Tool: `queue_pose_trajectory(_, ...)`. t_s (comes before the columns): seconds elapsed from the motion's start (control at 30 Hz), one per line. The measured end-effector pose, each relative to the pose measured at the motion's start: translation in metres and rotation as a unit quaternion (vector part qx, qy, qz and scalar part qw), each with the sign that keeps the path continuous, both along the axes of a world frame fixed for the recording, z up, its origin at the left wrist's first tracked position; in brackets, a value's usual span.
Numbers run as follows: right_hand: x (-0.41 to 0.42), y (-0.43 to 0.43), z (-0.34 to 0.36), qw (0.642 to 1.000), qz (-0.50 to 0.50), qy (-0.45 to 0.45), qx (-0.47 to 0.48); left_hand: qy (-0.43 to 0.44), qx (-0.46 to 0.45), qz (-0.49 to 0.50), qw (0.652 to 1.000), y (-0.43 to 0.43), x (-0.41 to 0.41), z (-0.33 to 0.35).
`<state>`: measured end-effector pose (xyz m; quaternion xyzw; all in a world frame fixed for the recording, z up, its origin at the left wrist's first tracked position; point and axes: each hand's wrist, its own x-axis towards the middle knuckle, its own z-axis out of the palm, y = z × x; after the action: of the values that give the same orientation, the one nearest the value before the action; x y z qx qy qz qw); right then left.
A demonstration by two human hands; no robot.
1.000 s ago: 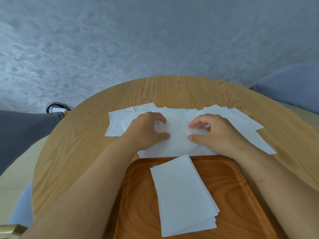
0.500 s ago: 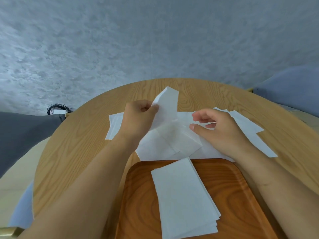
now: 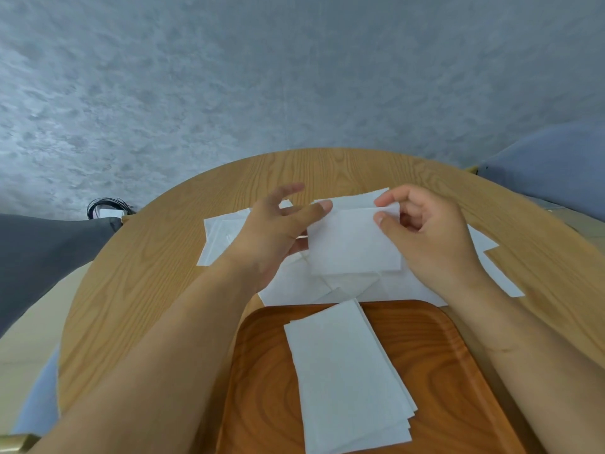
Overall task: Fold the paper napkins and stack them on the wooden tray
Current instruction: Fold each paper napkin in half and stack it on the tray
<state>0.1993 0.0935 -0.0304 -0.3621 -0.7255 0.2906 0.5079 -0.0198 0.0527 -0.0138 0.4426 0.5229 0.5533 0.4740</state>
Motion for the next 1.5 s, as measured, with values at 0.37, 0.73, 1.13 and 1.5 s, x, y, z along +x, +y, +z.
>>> queue_pose_trajectory(0.37, 0.001, -0.001, 0.004, 0.994, -0.089, -0.048, 0.028, 0.221, 0.130, 0.066, 0.964, 0.005, -0.003, -0.008)
queue_pose_trajectory(0.73, 0.002, -0.003, 0.016, 0.983, 0.036, 0.065, -0.168, 0.110, 0.087, 0.022, 0.990, -0.004, 0.000, 0.002)
queue_pose_trajectory(1.13, 0.001, -0.018, 0.024, 0.946, 0.165, -0.086, -0.265, 0.256, -0.049, -0.256, 0.931, -0.020, -0.006, 0.018)
queue_pose_trajectory(1.5, 0.002, -0.024, 0.023, 0.894, 0.264, -0.213, -0.294, 0.334, -0.102, -0.384, 0.855, -0.023, -0.013, 0.021)
